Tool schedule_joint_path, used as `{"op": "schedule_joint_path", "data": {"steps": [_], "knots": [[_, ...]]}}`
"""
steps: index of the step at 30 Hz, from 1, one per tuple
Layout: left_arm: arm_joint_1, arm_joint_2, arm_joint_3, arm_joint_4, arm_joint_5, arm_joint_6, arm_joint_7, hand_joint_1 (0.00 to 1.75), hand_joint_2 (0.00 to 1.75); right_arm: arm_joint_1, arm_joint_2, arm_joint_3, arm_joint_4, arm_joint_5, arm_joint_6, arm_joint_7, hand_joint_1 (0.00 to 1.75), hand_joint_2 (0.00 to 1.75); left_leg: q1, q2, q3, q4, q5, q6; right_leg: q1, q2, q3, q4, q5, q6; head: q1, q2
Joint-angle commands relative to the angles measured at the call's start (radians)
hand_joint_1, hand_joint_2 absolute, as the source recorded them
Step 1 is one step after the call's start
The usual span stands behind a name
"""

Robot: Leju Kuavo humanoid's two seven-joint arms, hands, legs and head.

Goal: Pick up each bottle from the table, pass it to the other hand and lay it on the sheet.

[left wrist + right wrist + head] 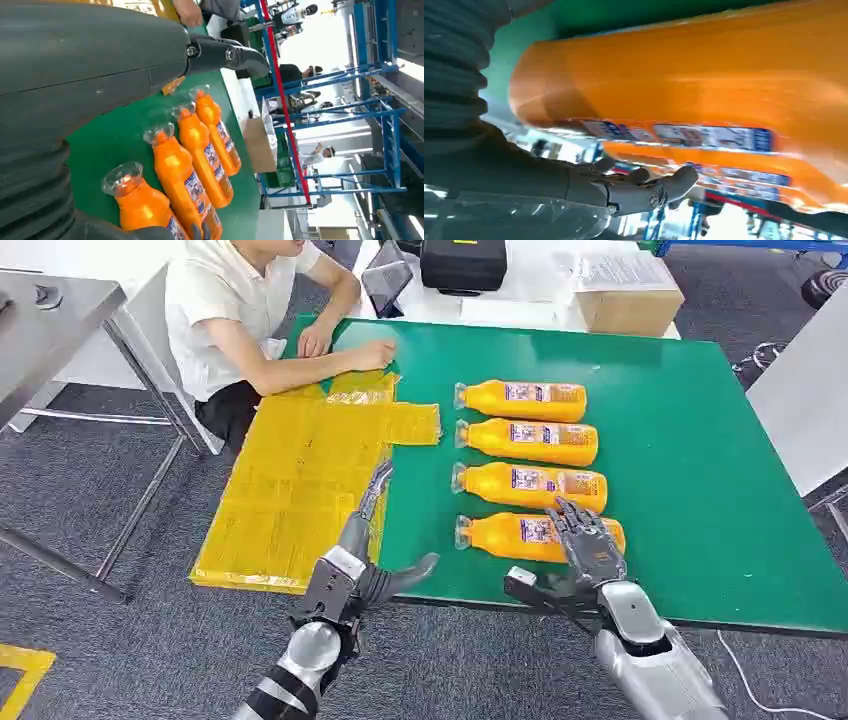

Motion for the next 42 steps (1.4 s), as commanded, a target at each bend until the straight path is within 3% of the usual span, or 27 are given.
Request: {"op": "schedule_joint_path", "data": {"steps": [1, 9, 19, 20, 21, 22, 25, 30, 42], "knots": [[0.009, 0.027, 0.019, -0.004, -0.012, 0.008, 0.013, 0.0, 1.75, 0.016, -0.004, -0.029, 0.06, 0.071, 0.019, 0.1, 0.0, 1.75, 0.001, 0.0, 0.005, -0.002, -0.001, -0.002, 0.001, 0.001, 0.005, -0.002, -0.001, -0.002, 0.0, 0.0], [0.017, 0.026, 0.032, -0.012, -0.024, -0.001, 0.025, 0.0, 1.75, 0.03, 0.011, -0.06, 0.068, 0.127, 0.082, 0.173, 0.0, 1.75, 0.001, 0.001, 0.007, -0.002, -0.002, -0.002, 0.001, 0.001, 0.007, -0.002, -0.002, -0.003, 0.0, 0.0], [0.015, 0.025, 0.035, -0.01, -0.027, -0.009, 0.031, 0.0, 1.75, 0.022, 0.015, -0.077, 0.092, 0.122, 0.134, 0.178, 0.0, 1.75, 0.001, 0.0, 0.009, -0.001, -0.001, -0.002, 0.001, 0.0, 0.009, -0.002, -0.001, -0.002, 0.0, 0.0], [0.012, 0.026, 0.036, -0.007, -0.026, -0.011, 0.031, 0.0, 1.75, 0.017, 0.019, -0.085, 0.105, 0.101, 0.15, 0.166, 0.19, 1.75, 0.001, 0.0, 0.008, -0.001, -0.001, -0.002, 0.001, 0.0, 0.008, -0.002, -0.001, -0.002, 0.0, 0.0], [0.007, 0.026, 0.035, -0.001, -0.025, -0.014, 0.031, 0.0, 1.75, 0.004, 0.023, -0.092, 0.139, 0.076, 0.171, 0.154, 1.64, 1.75, 0.001, 0.0, 0.008, -0.001, -0.001, -0.001, 0.001, 0.0, 0.008, -0.001, -0.001, -0.001, 0.0, 0.0], [0.0, 0.027, 0.031, 0.007, -0.022, -0.019, 0.03, 0.0, 1.75, -0.01, 0.028, -0.109, 0.188, 0.035, 0.202, 0.14, 1.75, 1.75, 0.001, 0.0, 0.01, -0.002, -0.001, -0.002, 0.001, 0.0, 0.01, -0.002, -0.001, -0.002, 0.0, 0.0], [-0.014, 0.025, 0.023, 0.03, -0.012, -0.022, 0.021, 0.0, 1.75, -0.042, 0.035, -0.127, 0.323, -0.022, 0.158, 0.077, 1.75, 1.75, 0.001, 0.001, 0.011, -0.002, -0.001, -0.002, 0.001, 0.001, 0.01, -0.003, 0.0, -0.002, 0.0, 0.0], [-0.014, 0.027, 0.019, 0.029, -0.009, -0.024, 0.02, 0.0, 1.75, -0.045, 0.041, -0.131, 0.337, -0.032, 0.163, 0.076, 1.75, 1.75, 0.001, -0.002, 0.013, -0.002, 0.0, -0.001, 0.001, -0.002, 0.012, -0.003, -0.001, -0.002, 0.0, 0.0], [-0.031, 0.033, 0.007, 0.044, 0.009, -0.03, 0.002, 0.0, 1.75, -0.022, 0.086, -0.184, 0.468, -0.145, 0.101, -0.053, 1.75, 1.75, 0.003, -0.003, 0.024, -0.003, -0.003, -0.002, 0.003, -0.002, 0.014, -0.006, -0.004, -0.003, 0.0, 0.0]]}}
